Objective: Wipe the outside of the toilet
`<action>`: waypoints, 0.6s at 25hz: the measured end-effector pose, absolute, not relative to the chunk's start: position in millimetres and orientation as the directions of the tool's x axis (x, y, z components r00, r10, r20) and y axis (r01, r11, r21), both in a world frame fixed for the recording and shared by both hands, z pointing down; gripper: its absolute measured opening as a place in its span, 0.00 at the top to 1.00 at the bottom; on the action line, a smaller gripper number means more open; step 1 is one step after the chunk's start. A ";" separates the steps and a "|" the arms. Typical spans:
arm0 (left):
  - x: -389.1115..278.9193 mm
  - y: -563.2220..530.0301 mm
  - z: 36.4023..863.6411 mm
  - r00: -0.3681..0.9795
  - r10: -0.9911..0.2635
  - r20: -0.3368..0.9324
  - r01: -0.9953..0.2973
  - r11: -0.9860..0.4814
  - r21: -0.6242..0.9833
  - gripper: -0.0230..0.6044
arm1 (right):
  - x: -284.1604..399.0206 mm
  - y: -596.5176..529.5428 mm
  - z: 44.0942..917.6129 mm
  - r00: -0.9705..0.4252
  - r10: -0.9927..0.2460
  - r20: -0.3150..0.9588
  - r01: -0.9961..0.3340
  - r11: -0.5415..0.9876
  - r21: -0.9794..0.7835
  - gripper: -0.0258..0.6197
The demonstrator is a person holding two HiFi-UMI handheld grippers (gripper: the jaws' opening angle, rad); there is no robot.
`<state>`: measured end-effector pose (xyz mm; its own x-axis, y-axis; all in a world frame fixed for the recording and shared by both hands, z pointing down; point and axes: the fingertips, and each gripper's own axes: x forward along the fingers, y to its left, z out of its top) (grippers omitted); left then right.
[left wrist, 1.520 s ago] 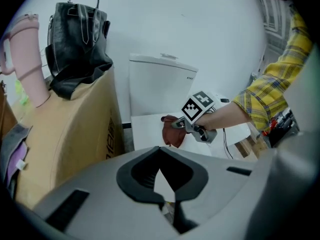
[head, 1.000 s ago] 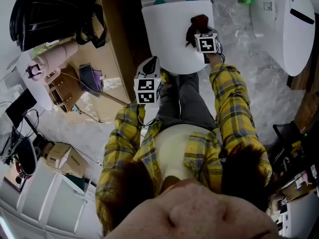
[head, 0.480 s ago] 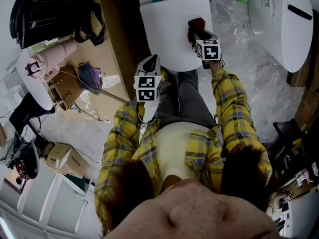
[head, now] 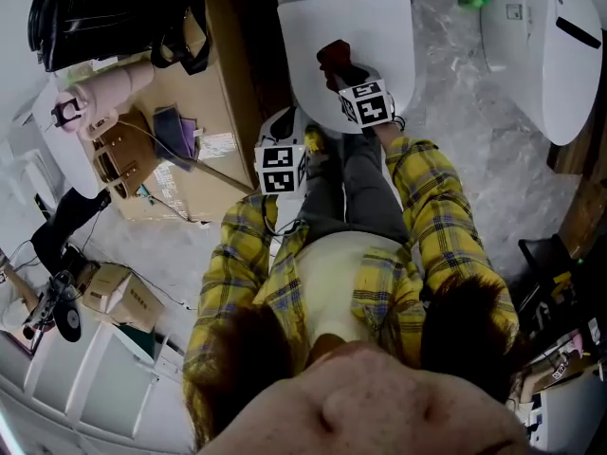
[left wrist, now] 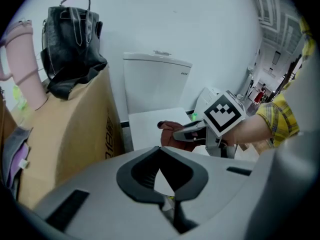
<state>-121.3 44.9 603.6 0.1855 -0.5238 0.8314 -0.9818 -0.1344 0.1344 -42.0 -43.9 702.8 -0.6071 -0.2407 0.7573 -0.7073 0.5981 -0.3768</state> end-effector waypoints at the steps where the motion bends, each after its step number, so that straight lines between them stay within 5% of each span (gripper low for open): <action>1: -123.4 47.1 604.1 0.180 -0.525 0.832 -0.983 -0.127 0.133 0.96 | -53.2 -41.0 703.3 -0.616 -0.228 0.754 -0.693 0.613 -0.380 0.77; 15: -137.9 64.8 613.0 0.152 -0.502 0.851 -0.988 -0.070 0.135 0.96 | -97.6 -24.3 752.1 -0.534 -0.103 0.839 -0.697 0.616 -0.368 0.77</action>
